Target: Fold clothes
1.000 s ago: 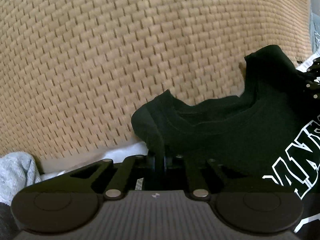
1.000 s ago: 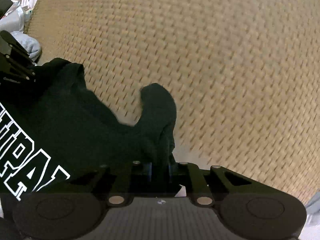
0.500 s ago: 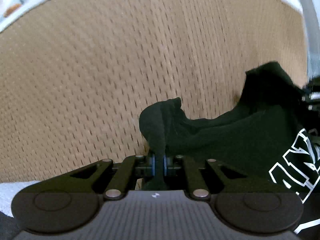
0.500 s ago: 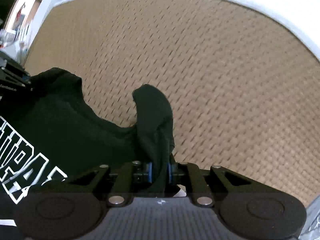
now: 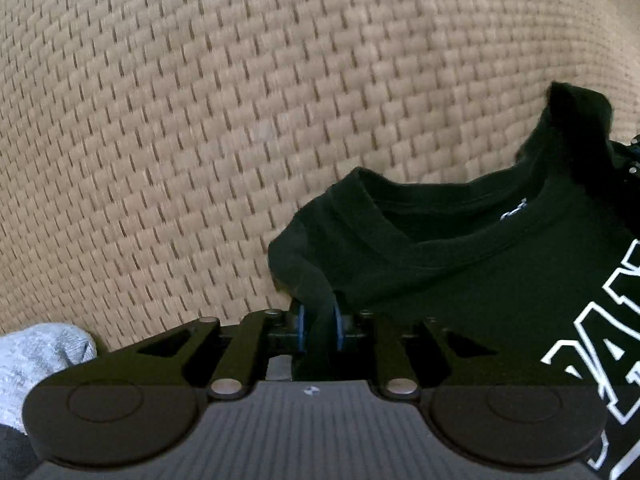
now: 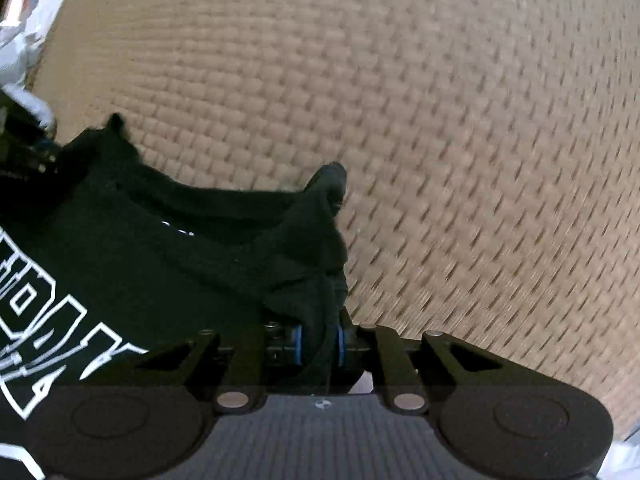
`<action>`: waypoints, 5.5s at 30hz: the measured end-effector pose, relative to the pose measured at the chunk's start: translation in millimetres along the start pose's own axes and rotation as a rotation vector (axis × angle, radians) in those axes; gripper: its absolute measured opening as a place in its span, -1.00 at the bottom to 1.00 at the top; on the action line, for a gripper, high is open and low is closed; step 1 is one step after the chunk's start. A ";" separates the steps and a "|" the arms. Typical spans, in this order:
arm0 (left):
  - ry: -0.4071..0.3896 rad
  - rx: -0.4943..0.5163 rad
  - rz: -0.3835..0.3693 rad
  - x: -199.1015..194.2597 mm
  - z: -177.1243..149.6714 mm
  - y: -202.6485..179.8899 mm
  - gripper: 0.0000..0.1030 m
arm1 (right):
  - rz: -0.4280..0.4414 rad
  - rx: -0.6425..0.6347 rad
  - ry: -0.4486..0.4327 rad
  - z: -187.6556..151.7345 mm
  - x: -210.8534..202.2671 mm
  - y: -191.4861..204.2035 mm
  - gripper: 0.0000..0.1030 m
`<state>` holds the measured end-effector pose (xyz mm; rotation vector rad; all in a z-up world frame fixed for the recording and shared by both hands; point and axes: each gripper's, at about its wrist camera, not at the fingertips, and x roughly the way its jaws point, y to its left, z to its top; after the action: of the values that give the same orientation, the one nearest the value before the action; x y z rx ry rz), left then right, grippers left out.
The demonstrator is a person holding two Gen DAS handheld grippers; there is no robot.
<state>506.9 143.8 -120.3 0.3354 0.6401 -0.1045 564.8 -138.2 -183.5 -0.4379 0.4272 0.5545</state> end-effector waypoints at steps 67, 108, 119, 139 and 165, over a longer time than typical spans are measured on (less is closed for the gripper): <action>0.271 -0.231 -0.145 -329.8 -184.3 -61.7 0.34 | 0.121 0.370 0.508 -150.7 -346.9 137.1 -0.38; 0.267 -0.267 -0.180 -336.8 -213.6 -28.8 -0.43 | 0.207 0.543 0.289 -171.0 -366.2 131.5 -0.89; 0.290 -0.297 -0.163 -341.1 -213.0 -13.6 -0.58 | -0.029 0.691 0.257 -183.2 -397.4 97.0 -0.97; 0.291 -0.187 -0.168 -383.0 -220.3 -41.1 0.39 | 0.105 0.506 0.311 -154.7 -434.3 143.1 -0.25; 0.313 -0.098 -0.145 -378.0 -250.7 -56.5 -0.80 | 0.208 0.019 0.532 -167.3 -418.1 241.4 -0.80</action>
<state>51.3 172.8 -96.5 0.2117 0.9767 -0.1602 58.5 -207.1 -181.5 -0.5251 0.9953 0.6326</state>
